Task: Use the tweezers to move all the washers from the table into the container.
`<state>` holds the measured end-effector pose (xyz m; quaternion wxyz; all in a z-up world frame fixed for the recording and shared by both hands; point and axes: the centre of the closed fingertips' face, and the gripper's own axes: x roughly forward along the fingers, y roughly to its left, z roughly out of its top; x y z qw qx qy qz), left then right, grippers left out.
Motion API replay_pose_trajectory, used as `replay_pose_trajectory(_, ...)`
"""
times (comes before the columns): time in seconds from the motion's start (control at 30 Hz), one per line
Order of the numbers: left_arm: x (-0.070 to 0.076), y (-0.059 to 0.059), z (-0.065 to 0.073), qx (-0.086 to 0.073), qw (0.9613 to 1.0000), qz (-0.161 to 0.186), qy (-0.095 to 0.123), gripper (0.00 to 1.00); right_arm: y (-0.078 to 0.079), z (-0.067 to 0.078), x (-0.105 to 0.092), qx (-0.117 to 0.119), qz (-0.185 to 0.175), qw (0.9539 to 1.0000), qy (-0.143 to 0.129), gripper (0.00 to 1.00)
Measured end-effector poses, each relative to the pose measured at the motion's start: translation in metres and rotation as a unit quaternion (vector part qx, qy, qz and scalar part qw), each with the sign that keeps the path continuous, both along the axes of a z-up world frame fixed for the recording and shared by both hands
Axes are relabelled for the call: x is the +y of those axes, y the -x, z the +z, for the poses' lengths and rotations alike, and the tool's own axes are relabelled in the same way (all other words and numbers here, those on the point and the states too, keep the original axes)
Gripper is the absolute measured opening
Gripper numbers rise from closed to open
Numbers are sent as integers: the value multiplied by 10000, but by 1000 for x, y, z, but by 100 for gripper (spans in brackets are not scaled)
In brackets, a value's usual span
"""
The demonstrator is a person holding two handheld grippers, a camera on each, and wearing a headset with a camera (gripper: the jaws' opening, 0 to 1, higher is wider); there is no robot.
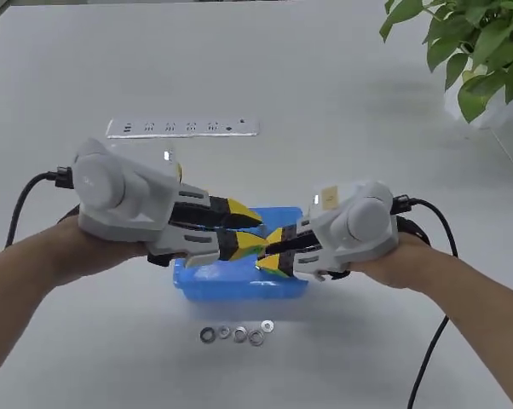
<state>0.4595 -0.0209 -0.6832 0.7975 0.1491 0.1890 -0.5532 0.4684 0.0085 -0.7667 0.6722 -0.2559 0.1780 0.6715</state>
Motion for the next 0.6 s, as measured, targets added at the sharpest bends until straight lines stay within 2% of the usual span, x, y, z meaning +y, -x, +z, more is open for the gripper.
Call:
replay_pose_trajectory(0.17,-2,-2,-1,-67,9999,-104,-68,11,0,-1,-1,-37,31,10000,33,10)
replay_pose_trajectory(0.27,-2,-4,-2,-52,9999,-76,-66,7,1,-1,-2,-45,49,10000,51,11)
replay_pose_trajectory(0.6,-4,-3,-3,-105,9998,-157,-100,6,0,-1,-3,-109,31,9998,167,13)
